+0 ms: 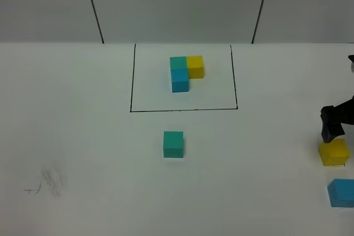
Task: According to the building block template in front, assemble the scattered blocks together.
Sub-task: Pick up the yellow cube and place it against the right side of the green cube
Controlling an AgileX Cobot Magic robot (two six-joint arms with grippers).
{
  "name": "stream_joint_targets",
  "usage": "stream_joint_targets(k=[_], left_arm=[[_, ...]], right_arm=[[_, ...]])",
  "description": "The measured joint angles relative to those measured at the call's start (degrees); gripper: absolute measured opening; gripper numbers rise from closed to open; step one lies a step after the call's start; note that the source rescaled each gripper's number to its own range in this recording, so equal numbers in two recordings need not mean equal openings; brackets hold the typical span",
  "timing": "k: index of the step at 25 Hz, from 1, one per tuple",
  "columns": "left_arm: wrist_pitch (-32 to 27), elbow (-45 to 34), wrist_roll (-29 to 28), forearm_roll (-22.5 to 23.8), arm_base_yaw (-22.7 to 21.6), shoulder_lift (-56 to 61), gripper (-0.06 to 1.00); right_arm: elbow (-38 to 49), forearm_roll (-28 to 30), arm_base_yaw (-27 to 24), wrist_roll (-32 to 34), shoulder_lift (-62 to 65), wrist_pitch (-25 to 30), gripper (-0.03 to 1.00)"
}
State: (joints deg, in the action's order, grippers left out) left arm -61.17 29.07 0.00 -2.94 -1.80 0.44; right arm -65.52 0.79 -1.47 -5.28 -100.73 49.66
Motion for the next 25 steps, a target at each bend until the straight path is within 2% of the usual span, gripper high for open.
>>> stream_joint_targets(k=[5, 11, 18, 22, 24, 25], left_arm=[[0.0, 0.0, 0.0, 0.0, 0.0, 0.0, 0.65], [0.0, 0.0, 0.0, 0.0, 0.0, 0.0, 0.65], [0.0, 0.0, 0.0, 0.0, 0.0, 0.0, 0.65], [0.0, 0.0, 0.0, 0.0, 0.0, 0.0, 0.65], [0.0, 0.0, 0.0, 0.0, 0.0, 0.0, 0.65], [0.0, 0.0, 0.0, 0.0, 0.0, 0.0, 0.65]], right_arm=[[1.86, -0.11, 0.0, -0.07, -3.11, -3.45, 0.94], [5.58, -0.79, 0.0, -0.12, -3.93, -11.8, 0.92], [5.73, -1.4, 0.0, -0.12, -8.28, -13.48, 0.88], [5.89, -1.59, 0.0, -0.12, -9.37, -14.19, 0.77], [5.96, -1.63, 0.0, -0.12, -9.51, -14.57, 0.66], [6.0, -1.63, 0.0, -0.12, -9.51, -14.76, 0.57]])
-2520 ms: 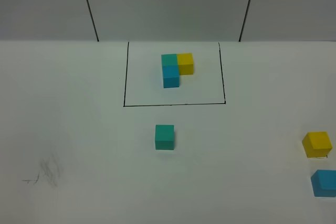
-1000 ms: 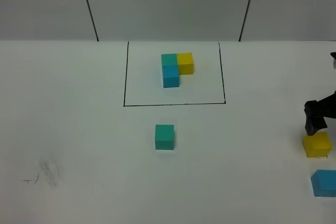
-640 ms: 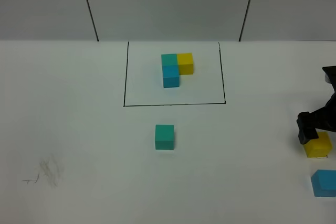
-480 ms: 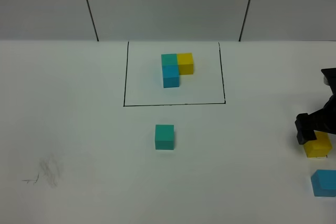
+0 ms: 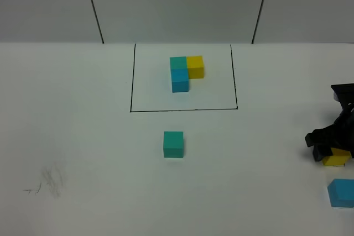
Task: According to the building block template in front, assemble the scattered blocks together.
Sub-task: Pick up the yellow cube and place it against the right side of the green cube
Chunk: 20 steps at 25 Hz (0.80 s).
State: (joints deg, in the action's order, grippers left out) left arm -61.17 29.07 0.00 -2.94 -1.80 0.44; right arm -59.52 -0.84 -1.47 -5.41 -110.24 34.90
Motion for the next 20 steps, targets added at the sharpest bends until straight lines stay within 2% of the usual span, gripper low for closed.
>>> stream_joint_targets(k=[3, 8, 13, 16, 20], left_arm=[[0.0, 0.0, 0.0, 0.07, 0.0, 0.0, 0.65], [0.0, 0.0, 0.0, 0.07, 0.0, 0.0, 0.65], [0.0, 0.0, 0.0, 0.07, 0.0, 0.0, 0.65], [0.0, 0.0, 0.0, 0.09, 0.0, 0.0, 0.65], [0.0, 0.0, 0.0, 0.09, 0.0, 0.0, 0.65]], right_arm=[[0.0, 0.0, 0.0, 0.0, 0.0, -0.41, 0.18], [0.0, 0.84, 0.0, -3.74, 0.55, 2.24, 0.19], [0.0, 1.88, 2.01, -13.2, 7.07, 7.26, 0.19], [0.0, 2.18, 6.91, -22.01, 11.03, 8.14, 0.19], [-2.31, 3.29, 16.14, -38.28, 11.97, 9.55, 0.19]])
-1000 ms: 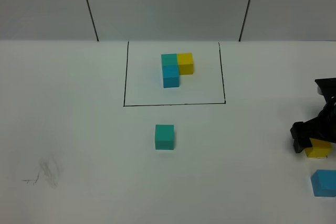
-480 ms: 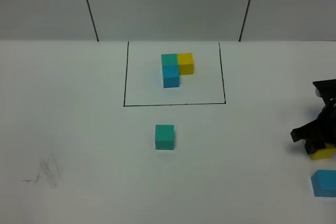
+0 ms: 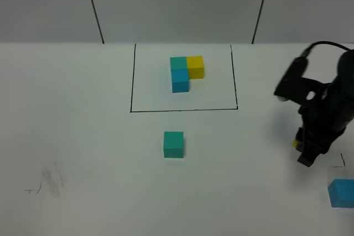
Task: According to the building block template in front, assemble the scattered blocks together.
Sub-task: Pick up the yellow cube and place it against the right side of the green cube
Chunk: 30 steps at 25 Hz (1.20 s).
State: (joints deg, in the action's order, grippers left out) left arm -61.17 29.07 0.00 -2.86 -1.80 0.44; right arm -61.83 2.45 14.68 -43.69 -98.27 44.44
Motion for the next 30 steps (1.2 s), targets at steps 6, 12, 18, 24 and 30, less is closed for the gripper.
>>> stream_joint_targets(k=[6, 12, 18, 24, 30], left_arm=[[0.0, 0.0, 0.0, 0.04, 0.0, 0.0, 0.65], [0.0, 0.0, 0.0, 0.04, 0.0, 0.0, 0.65], [0.0, 0.0, 0.0, 0.04, 0.0, 0.0, 0.65], [0.0, 0.0, 0.0, 0.04, 0.0, 0.0, 0.65], [0.0, 0.0, 0.0, 0.04, 0.0, 0.0, 0.65]], right_arm=[[-9.12, 0.15, 10.18, -12.87, -4.43, 2.85, 0.19], [-22.99, 0.2, 15.89, -13.99, -14.58, 14.26, 0.19], [-30.43, 0.2, 19.4, -11.47, -20.21, 16.35, 0.19], [-32.34, 0.12, 20.33, -8.52, -23.47, 15.91, 0.19], [-32.36, -1.6, 20.33, -6.76, -24.67, 12.06, 0.19]])
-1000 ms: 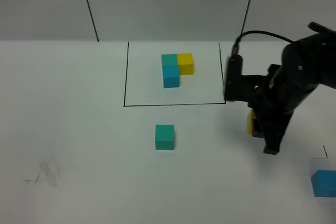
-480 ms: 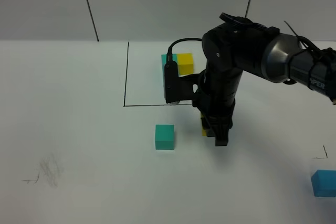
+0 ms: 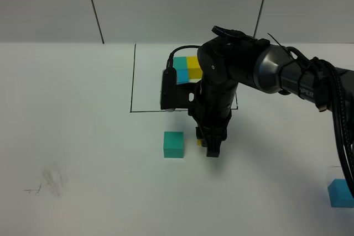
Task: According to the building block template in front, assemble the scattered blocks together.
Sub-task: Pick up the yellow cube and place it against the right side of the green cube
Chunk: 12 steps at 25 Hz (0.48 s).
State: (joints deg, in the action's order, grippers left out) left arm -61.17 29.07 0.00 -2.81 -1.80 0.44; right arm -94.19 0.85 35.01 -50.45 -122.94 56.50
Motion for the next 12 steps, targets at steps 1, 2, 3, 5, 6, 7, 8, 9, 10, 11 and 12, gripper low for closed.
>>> stream_joint_targets(k=[1, 2, 3, 5, 6, 7, 8, 9, 10, 11, 12], left_arm=[[0.0, 0.0, 0.0, 0.0, 0.0, 0.0, 0.65], [0.0, 0.0, 0.0, 0.0, 0.0, 0.0, 0.65], [0.0, 0.0, 0.0, 0.0, 0.0, 0.0, 0.65], [0.0, 0.0, 0.0, 0.0, 0.0, 0.0, 0.65], [0.0, 0.0, 0.0, 0.0, 0.0, 0.0, 0.65], [0.0, 0.0, 0.0, 0.0, 0.0, 0.0, 0.65], [0.0, 0.0, 0.0, 0.0, 0.0, 0.0, 0.65], [0.0, 0.0, 0.0, 0.0, 0.0, 0.0, 0.65], [0.0, 0.0, 0.0, 0.0, 0.0, 0.0, 0.65], [0.0, 0.0, 0.0, 0.0, 0.0, 0.0, 0.65], [0.0, 0.0, 0.0, 0.0, 0.0, 0.0, 0.65]], right_arm=[[-0.05, -0.2, 0.05, 0.0, 0.0, -0.46, 0.19], [-0.05, -0.2, 0.17, 0.0, 0.0, -0.63, 0.19], [-0.05, -0.34, 0.22, 0.0, 0.0, -0.68, 0.19], [-0.11, -0.4, 0.7, -0.06, 0.0, -1.14, 0.19], [-0.11, -0.46, 1.07, -0.25, 0.0, -1.44, 0.19], [-0.11, -0.46, 1.39, -0.53, 0.0, -1.97, 0.19], [-0.11, -0.85, 1.74, -0.79, 0.0, -2.46, 0.19], [-0.11, -0.85, 1.93, -1.06, 0.0, -2.84, 0.19], [-0.11, -1.17, 2.03, -1.11, 0.0, -3.15, 0.19], [-0.11, -1.35, 2.21, -1.11, -0.06, -3.3, 0.19], [-0.11, -1.41, 2.3, -1.11, -0.17, -3.35, 0.19]])
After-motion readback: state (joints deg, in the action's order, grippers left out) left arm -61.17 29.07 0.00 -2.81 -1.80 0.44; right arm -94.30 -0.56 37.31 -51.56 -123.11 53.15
